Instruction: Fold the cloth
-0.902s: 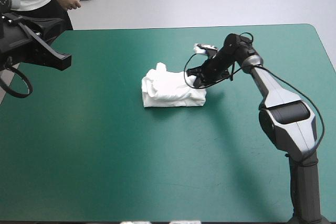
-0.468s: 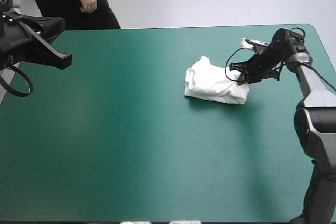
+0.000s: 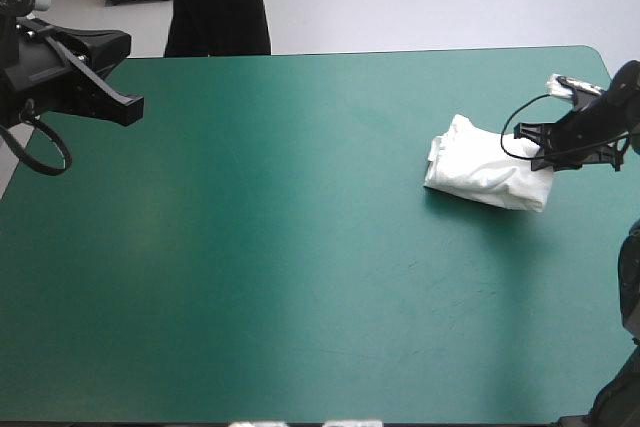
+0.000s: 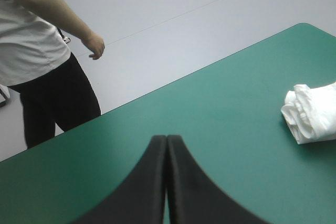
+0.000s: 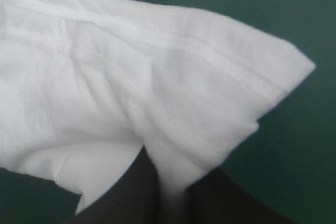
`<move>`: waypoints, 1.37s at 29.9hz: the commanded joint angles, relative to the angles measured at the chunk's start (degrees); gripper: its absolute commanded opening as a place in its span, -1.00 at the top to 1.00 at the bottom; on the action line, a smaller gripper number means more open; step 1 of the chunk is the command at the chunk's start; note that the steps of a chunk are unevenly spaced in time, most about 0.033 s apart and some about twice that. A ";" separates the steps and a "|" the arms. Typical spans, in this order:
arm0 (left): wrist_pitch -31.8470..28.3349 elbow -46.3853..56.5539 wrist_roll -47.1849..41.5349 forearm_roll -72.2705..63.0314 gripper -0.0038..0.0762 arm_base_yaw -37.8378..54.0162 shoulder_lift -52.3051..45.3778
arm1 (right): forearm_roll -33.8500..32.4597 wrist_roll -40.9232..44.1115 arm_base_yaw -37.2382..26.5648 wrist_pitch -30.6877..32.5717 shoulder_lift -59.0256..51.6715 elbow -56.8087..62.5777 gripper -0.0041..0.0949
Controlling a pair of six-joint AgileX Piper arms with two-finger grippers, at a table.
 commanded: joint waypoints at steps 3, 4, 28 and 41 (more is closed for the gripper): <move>-4.46 -0.82 -0.35 -1.41 0.93 0.00 -0.86 | -0.82 -0.16 -4.93 1.00 -6.30 2.54 0.95; -4.46 -0.82 -0.35 -1.41 0.93 0.00 -0.86 | -1.27 -0.16 -5.67 1.00 -6.76 3.27 0.95; -4.46 -0.82 -0.56 -1.74 0.93 0.00 -0.86 | -4.63 1.15 -12.58 0.98 -11.97 10.53 0.19; -5.62 -0.76 -0.56 -1.74 0.93 0.00 -0.86 | 7.80 -0.09 -12.47 -0.24 -20.08 3.51 -0.44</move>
